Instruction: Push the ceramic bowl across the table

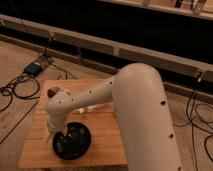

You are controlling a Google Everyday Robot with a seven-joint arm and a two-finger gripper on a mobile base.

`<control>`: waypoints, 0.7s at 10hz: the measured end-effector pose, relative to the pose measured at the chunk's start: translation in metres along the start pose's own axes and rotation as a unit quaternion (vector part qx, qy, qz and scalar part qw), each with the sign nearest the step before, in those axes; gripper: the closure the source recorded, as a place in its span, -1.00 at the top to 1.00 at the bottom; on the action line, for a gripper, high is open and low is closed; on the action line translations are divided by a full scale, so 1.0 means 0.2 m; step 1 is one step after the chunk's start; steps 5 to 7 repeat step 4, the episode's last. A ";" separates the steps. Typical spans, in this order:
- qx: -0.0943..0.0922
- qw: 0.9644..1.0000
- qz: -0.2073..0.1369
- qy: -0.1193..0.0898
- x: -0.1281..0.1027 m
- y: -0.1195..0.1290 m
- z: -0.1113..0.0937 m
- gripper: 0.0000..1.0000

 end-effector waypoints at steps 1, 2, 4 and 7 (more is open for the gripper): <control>0.000 1.000 0.001 0.000 0.00 0.00 0.00 0.30; 0.000 1.000 0.000 0.001 0.00 0.00 0.00 0.30; 0.000 1.000 0.000 0.001 0.00 0.01 0.00 0.30; 0.000 1.000 0.000 0.001 0.00 0.01 0.00 0.30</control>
